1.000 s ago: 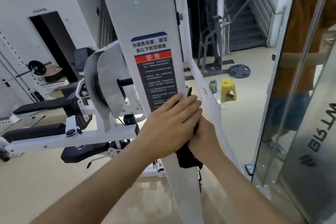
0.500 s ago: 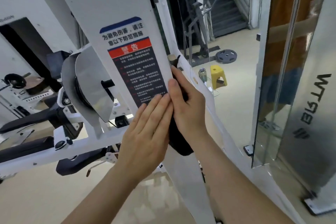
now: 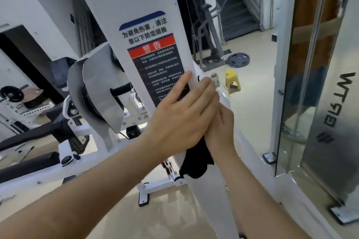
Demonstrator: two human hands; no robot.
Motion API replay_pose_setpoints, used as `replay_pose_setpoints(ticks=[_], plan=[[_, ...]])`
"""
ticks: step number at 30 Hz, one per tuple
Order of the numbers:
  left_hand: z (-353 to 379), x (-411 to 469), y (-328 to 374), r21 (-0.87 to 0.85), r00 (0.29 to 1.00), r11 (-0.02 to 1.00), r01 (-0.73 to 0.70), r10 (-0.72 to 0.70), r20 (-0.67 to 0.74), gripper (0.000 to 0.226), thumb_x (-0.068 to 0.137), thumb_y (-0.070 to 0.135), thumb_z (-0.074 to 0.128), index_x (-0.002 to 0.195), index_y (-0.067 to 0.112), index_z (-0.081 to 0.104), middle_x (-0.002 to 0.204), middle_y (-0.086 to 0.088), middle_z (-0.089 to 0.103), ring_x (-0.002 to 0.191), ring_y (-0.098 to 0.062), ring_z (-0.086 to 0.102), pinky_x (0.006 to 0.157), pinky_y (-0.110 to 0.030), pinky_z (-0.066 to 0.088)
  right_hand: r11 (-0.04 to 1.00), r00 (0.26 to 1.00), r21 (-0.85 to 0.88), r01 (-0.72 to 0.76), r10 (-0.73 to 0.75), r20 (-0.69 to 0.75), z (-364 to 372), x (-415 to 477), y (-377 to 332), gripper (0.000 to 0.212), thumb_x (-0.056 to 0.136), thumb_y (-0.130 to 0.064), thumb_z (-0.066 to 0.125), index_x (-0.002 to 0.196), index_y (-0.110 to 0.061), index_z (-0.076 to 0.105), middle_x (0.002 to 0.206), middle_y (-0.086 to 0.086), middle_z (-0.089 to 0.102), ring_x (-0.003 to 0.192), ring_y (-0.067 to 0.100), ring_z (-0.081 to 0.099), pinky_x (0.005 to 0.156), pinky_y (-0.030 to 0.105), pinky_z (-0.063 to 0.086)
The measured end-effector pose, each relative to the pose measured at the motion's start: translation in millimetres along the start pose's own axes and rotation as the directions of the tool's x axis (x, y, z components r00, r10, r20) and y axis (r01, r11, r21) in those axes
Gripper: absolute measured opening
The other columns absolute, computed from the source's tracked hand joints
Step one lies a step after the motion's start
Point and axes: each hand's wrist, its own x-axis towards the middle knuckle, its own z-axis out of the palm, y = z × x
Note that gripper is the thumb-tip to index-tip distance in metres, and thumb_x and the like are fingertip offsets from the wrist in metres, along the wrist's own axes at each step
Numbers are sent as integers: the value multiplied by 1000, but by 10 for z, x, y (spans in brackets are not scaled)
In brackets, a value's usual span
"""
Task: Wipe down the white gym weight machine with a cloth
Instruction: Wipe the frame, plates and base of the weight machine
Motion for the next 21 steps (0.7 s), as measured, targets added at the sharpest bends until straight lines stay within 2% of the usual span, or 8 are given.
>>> replay_pose_setpoints(ticks=[3,6,8,9,11,15,18,21], plan=[[18,-21,-228,131,993,984,-118,119,-5,31,97,23,43,103,9,69,126,-14,63,130,-31,49,116,-55,16,999,1000,-40,-11,11,0,-110,-228,217,35,100,-33,37,73,-42,57,64,-23,57,62,-2,50,61,17,40],[62,-2,-140,138,986,979,-150,139,89,34,97,26,41,94,7,69,118,-14,65,129,-32,49,115,-60,10,955,955,-2,-296,296,-8,-367,-473,591,40,104,-34,35,106,-21,73,91,-13,71,88,10,64,82,32,48],[47,-2,-125,156,983,975,-160,143,116,37,97,27,40,95,6,69,116,-15,65,128,-33,49,115,-61,7,873,875,66,-482,484,-17,-413,-468,566,35,100,-29,46,94,-10,74,86,-2,68,87,17,61,81,34,46],[41,0,-141,164,985,974,-155,139,105,37,98,27,40,95,6,70,116,-15,65,128,-33,50,115,-61,7,880,881,61,-471,473,-12,-381,-401,477,32,97,-28,50,78,-15,72,76,-3,65,79,15,57,74,32,45],[21,3,-123,152,989,980,-129,116,87,35,97,25,39,101,8,70,119,-14,65,128,-32,49,115,-59,12,957,956,-5,-289,289,38,-246,-197,201,37,97,-25,49,63,-26,64,64,-11,61,65,7,53,63,26,44],[-24,15,-75,29,992,996,-78,75,103,45,92,21,34,124,5,62,134,-15,57,129,-34,48,113,-50,24,998,995,27,-60,58,75,-86,50,-2,31,97,-27,43,79,-19,66,75,-2,70,71,11,62,64,27,53],[66,-111,75,151,954,952,-267,239,180,44,98,27,32,119,9,66,131,-11,61,132,-32,47,116,-48,26,976,976,-24,-217,217,24,-269,-234,416,39,95,-27,41,58,-22,51,56,-9,51,59,9,44,58,33,39],[140,-293,308,110,848,896,-431,361,387,45,101,32,32,128,9,60,135,-11,57,135,-35,41,117,-51,12,872,871,-9,-489,488,-48,-566,-664,896,46,100,-23,39,62,-23,65,63,-8,57,67,11,51,67,31,40]])
